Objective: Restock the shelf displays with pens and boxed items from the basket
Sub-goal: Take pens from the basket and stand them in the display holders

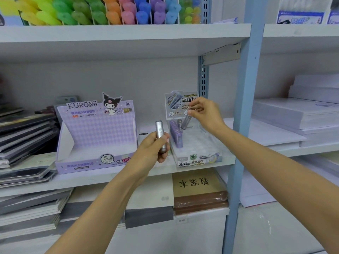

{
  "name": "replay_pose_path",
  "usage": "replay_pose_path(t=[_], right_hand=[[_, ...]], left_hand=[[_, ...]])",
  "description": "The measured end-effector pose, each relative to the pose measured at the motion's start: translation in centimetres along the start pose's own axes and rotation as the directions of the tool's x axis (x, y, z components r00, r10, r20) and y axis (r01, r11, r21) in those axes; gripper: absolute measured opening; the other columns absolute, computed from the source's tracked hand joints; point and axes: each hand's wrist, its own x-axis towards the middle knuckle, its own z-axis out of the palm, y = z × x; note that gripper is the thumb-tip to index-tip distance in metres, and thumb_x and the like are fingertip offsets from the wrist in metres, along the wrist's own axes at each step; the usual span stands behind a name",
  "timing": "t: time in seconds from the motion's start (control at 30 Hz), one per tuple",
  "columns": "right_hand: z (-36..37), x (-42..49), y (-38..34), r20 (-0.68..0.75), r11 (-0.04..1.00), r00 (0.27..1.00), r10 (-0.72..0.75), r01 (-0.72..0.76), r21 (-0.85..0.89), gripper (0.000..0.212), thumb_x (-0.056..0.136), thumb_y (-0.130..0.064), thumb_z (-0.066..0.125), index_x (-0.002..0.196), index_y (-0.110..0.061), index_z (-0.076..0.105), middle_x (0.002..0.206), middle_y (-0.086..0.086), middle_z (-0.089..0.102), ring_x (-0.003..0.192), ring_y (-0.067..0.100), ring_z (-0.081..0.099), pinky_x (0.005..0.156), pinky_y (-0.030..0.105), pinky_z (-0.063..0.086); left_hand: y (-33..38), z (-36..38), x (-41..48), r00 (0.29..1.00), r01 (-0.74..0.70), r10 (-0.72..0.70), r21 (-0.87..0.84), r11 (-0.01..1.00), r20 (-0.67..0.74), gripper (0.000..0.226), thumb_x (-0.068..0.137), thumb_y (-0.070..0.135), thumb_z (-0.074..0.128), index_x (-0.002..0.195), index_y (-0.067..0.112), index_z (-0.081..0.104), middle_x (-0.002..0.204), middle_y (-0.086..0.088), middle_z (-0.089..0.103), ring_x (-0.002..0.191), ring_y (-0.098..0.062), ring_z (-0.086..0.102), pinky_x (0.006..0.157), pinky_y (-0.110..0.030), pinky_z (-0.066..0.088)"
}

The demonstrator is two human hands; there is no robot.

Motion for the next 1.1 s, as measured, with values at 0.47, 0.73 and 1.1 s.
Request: replay_pose_path(t=[0.47,0.73,1.1], right_hand=[[1.7,2.2,1.1,0.252,0.983,0.964,-0.08,0.118,-0.14,0.019,0.083,-0.008,0.073,0.102,-0.006,0.074,0.096,0.004,0.074,0.083,0.009,0.066,0.087,0.021,0.053],[2.3,1.9,1.4,0.223,0.967,0.965,-0.136,0.178,-0.183,0.022,0.082,-0.008,0.074,0.104,-0.008,0.072,0.091,-0.002,0.066,0.079,0.007,0.06,0.077,0.013,0.049],[3.0,1.6,1.7,0.279,0.976,0.96,-0.018,0.078,-0.205,0.015,0.08,-0.006,0.075,0.096,-0.006,0.075,0.085,-0.002,0.069,0.077,0.005,0.062,0.085,0.023,0.052]], left_hand=[[-0.5,-0.4,0.7,0.999,-0.053,0.053,0.039,0.998,0.012,0.02,0.097,0.012,0.056,0.115,0.011,0.063,0.069,0.006,0.056,0.069,-0.012,0.056,0.068,-0.024,0.051],[-0.6,-0.4,0.6,0.997,-0.077,0.076,0.04,0.996,0.015,0.022,0.095,0.014,0.06,0.117,0.014,0.064,0.072,0.004,0.059,0.068,-0.01,0.058,0.069,-0.023,0.052],[-1.0,-0.6,0.7,0.998,-0.053,0.054,0.019,0.998,-0.037,0.026,0.092,0.014,0.065,0.116,0.007,0.058,0.087,-0.013,0.064,0.068,-0.013,0.062,0.066,-0.024,0.054]])
